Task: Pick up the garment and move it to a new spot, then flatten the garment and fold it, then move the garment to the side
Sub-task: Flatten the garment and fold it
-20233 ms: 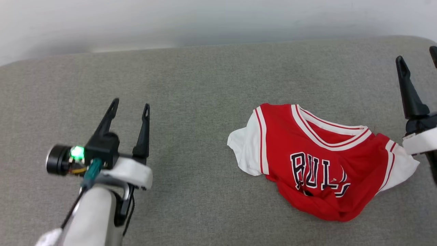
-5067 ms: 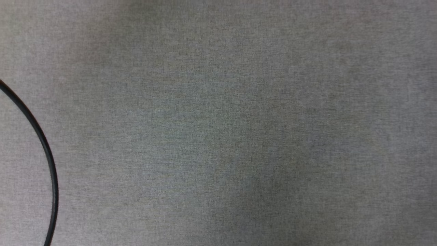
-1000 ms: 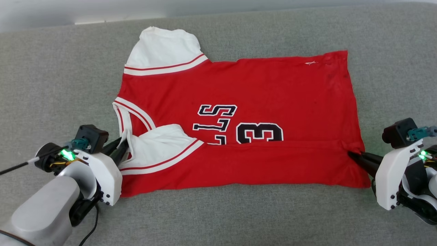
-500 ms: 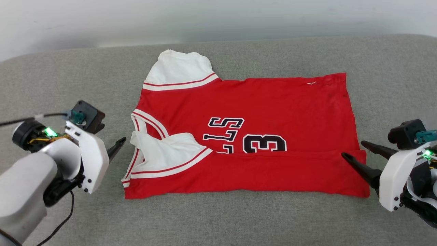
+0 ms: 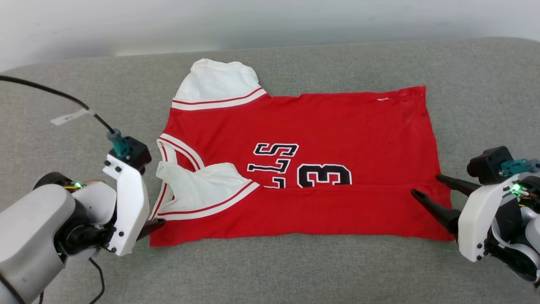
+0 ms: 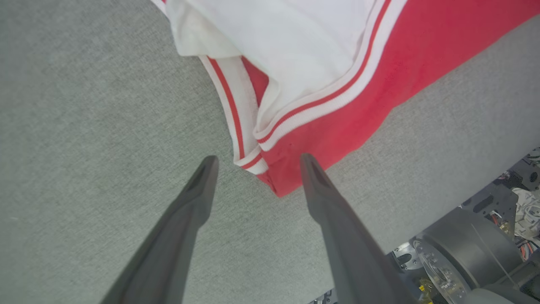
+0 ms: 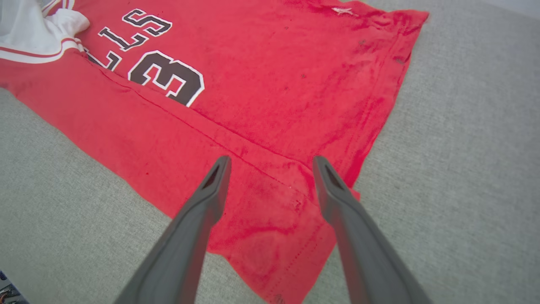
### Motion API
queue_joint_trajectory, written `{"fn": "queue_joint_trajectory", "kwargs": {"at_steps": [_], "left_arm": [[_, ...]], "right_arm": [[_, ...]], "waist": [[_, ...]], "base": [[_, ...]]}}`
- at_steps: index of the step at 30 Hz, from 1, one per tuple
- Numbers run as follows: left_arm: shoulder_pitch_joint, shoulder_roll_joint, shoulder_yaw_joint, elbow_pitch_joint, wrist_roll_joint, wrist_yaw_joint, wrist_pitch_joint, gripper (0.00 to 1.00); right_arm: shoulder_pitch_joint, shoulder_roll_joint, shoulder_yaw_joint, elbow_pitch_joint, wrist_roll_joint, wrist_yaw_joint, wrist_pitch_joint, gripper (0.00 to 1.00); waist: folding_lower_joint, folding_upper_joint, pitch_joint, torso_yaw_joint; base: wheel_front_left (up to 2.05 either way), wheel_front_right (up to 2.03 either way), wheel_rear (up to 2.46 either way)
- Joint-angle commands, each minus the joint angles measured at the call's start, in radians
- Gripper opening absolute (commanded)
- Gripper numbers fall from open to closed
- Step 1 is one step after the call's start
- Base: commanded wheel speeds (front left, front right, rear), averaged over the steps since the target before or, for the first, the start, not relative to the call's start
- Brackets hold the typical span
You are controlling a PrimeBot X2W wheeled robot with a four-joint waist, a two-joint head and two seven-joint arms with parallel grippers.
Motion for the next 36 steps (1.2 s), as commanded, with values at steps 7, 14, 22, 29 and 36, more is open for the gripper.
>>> {"fn": "queue_joint_trajectory", "kwargs": {"at_steps": [7, 14, 22, 29, 36], "left_arm": [[0.021, -0.05, -0.026, 0.108, -0.02, 0.035, 0.046, 1.0], [0.045, -0.101, -0.073, 0.198, 0.002, 0.013, 0.044, 0.0], [0.015, -0.108, -0.077, 0.212, 0.018, -0.017, 0.009, 0.0], [-0.023, -0.078, -0.091, 0.142, 0.034, -0.034, -0.008, 0.0], [-0.052, -0.067, -0.095, 0.08, 0.041, -0.036, -0.011, 0.0]], "right_arm": [[-0.04, 0.023, 0.017, -0.006, -0.008, -0.001, 0.022, 1.0], [-0.058, 0.028, 0.029, 0.013, 0.004, -0.001, 0.018, 1.0], [-0.118, -0.015, 0.029, 0.007, -0.01, -0.001, 0.047, 1.0], [-0.223, -0.118, 0.122, -0.047, 0.033, -0.001, 0.308, 1.0], [-0.28, -0.164, 0.204, -0.036, 0.124, -0.001, 0.541, 1.0]], "waist": [[0.0, 0.0, 0.033, -0.037], [0.0, 0.0, 0.041, -0.048], [0.0, 0.0, 0.005, -0.039], [0.0, 0.0, -0.019, -0.027], [0.0, 0.0, 0.006, -0.003]], "base": [[0.0, 0.0, 0.0], [0.0, 0.0, 0.0], [0.0, 0.0, 0.0], [0.0, 0.0, 0.0], [0.0, 0.0, 0.0]]}}
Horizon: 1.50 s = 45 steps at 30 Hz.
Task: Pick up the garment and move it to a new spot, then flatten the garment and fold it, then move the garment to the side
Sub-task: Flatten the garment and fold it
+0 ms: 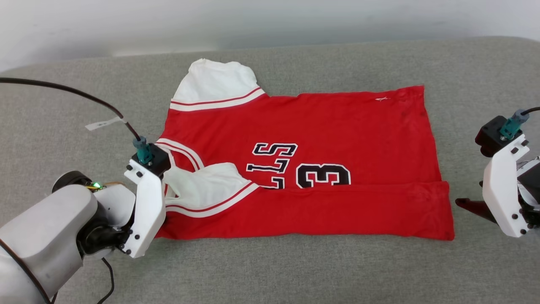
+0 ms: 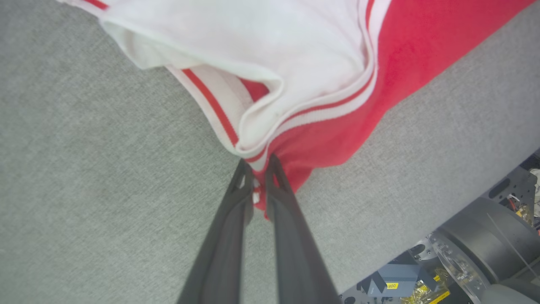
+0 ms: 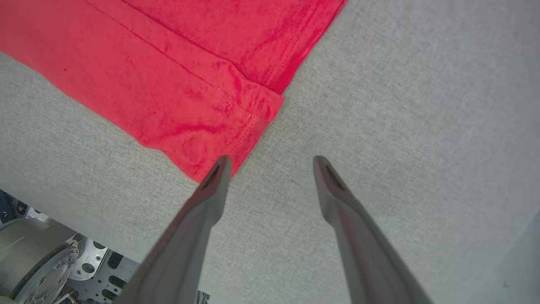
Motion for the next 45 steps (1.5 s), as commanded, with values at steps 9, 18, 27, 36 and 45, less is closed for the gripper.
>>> {"fn": "queue_joint_trajectory", "kwargs": {"at_steps": [9, 18, 27, 36, 45], "left_arm": [[-0.031, -0.005, -0.005, -0.036, 0.019, -0.003, -0.018, 0.0], [-0.017, -0.003, -0.01, -0.034, 0.016, -0.003, -0.04, 0.0], [0.031, 0.04, -0.013, -0.051, -0.018, -0.003, -0.064, 0.0], [0.121, 0.109, -0.036, -0.145, -0.044, 0.006, -0.079, 0.0], [0.176, 0.101, -0.066, -0.137, -0.03, 0.028, -0.099, 0.0]], "right_arm": [[0.068, 0.137, 0.003, 0.175, 0.083, 0.0, -0.008, 1.0], [0.103, 0.209, 0.064, 0.233, 0.086, 0.0, -0.062, 0.0], [0.077, 0.093, 0.063, 0.149, 0.107, -0.001, -0.134, 0.0], [0.162, -0.041, 0.068, 0.027, 0.157, -0.001, -0.156, 0.0], [0.205, -0.014, 0.075, 0.044, 0.132, -0.001, -0.14, 0.0]], "waist": [[0.0, 0.0, 0.062, 0.034], [0.0, 0.0, 0.069, 0.04], [0.0, 0.0, -0.009, 0.025], [0.0, 0.0, -0.063, 0.024], [0.0, 0.0, -0.042, 0.016]], "base": [[0.0, 0.0, 0.0], [0.0, 0.0, 0.0], [0.0, 0.0, 0.0], [0.0, 0.0, 0.0], [0.0, 0.0, 0.0]]}}
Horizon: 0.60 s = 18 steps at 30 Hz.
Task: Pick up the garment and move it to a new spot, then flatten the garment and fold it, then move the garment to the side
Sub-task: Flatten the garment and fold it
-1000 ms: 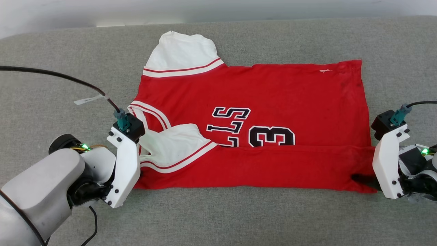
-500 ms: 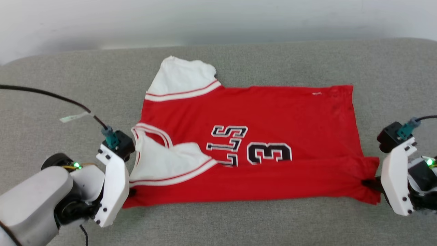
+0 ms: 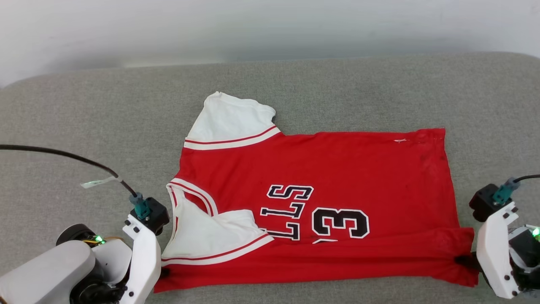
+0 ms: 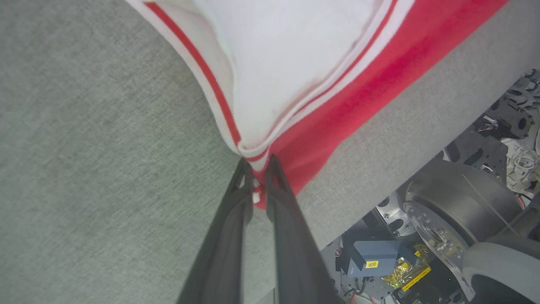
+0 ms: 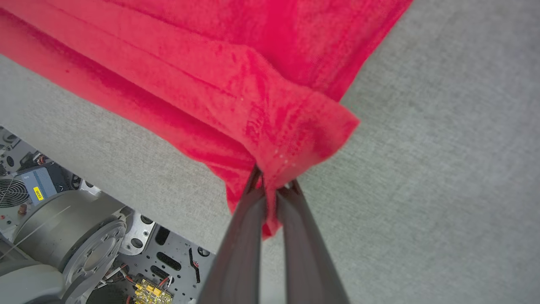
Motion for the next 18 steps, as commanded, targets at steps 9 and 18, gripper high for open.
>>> {"fn": "queue_joint_trajectory", "kwargs": {"at_steps": [9, 18], "left_arm": [[-0.035, 0.006, 0.036, 0.041, 0.031, -0.003, -0.078, 1.0], [-0.145, 0.049, 0.126, 0.041, 0.138, 0.044, -0.219, 1.0]], "right_arm": [[-0.008, 0.034, -0.048, 0.043, -0.054, -0.001, -0.103, 1.0], [-0.002, 0.095, -0.255, -0.002, -0.204, -0.001, -0.506, 1.0]], "waist": [[0.0001, 0.0, -0.009, 0.003], [0.0001, 0.0, -0.017, -0.022]], "base": [[0.0, 0.0, 0.0], [0.0, 0.0, 0.0]]}}
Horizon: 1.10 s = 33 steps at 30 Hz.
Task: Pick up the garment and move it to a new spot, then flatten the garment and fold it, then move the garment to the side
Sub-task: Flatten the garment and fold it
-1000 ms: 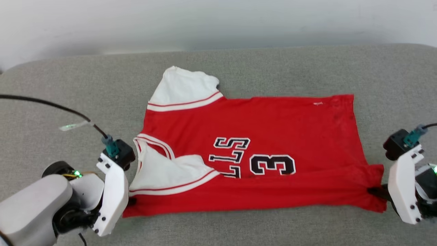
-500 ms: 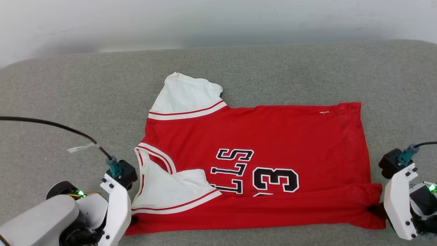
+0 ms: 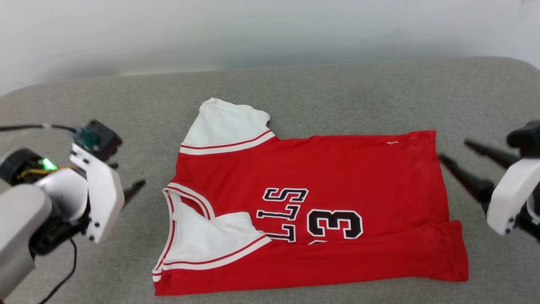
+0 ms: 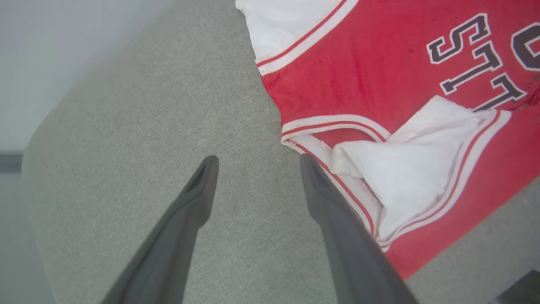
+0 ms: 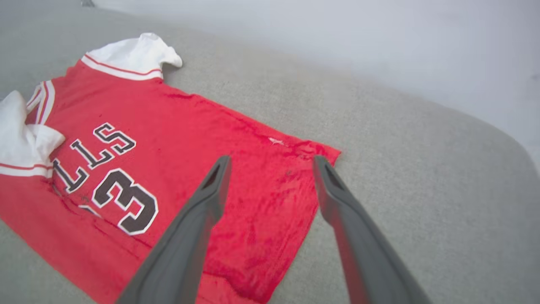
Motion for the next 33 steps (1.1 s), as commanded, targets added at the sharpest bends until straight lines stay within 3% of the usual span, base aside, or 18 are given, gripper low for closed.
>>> {"fn": "queue_joint_trajectory", "kwargs": {"at_steps": [1, 7, 11, 12, 15, 16, 24, 33], "left_arm": [[-0.025, -0.014, 0.016, 0.008, 0.013, 0.016, -0.024, 1.0], [-0.126, -0.056, 0.058, 0.081, 0.055, 0.052, -0.052, 1.0], [-0.207, -0.094, 0.078, 0.148, 0.054, 0.064, -0.015, 1.0], [-0.207, -0.094, 0.078, 0.148, 0.054, 0.064, -0.015, 1.0], [-0.276, -0.117, 0.088, 0.186, 0.046, 0.051, 0.031, 1.0], [-0.344, -0.128, 0.09, 0.221, 0.04, 0.038, 0.103, 1.0], [-0.546, -0.165, 0.083, 0.289, -0.015, -0.016, 0.376, 1.0], [-0.707, -0.178, 0.054, 0.32, -0.015, -0.033, 0.589, 1.0]], "right_arm": [[0.018, 0.032, -0.057, 0.01, -0.043, -0.001, -0.08, 1.0], [0.104, 0.142, -0.283, -0.013, -0.226, -0.001, -0.292, 1.0], [0.195, 0.24, -0.449, -0.075, -0.366, -0.001, -0.363, 1.0], [0.195, 0.24, -0.449, -0.075, -0.366, -0.001, -0.363, 1.0], [0.258, 0.326, -0.566, -0.154, -0.455, -0.001, -0.382, 1.0], [0.318, 0.402, -0.639, -0.244, -0.529, -0.001, -0.389, 1.0], [0.39, 0.495, -0.687, -0.386, -0.631, -0.001, -0.386, 1.0], [0.304, 0.48, -0.635, -0.418, -0.651, -0.001, -0.375, 1.0]], "waist": [[0.0001, -0.0001, 0.012, -0.01], [0.0001, -0.0001, 0.072, -0.035], [0.0001, -0.0001, 0.128, -0.058], [0.0001, -0.0001, 0.128, -0.058], [0.0001, -0.0001, 0.178, -0.078], [0.0001, -0.0001, 0.231, -0.099], [0.0001, -0.0001, 0.372, -0.152], [0.0001, -0.0001, 0.502, -0.215]], "base": [[0.0, 0.0, 0.0], [0.0, 0.0, 0.0], [0.0, 0.0, 0.0], [0.0, 0.0, 0.0], [0.0, 0.0, 0.0], [0.0, 0.0, 0.0], [0.0, 0.0, 0.0], [0.0, 0.0, 0.0]]}}
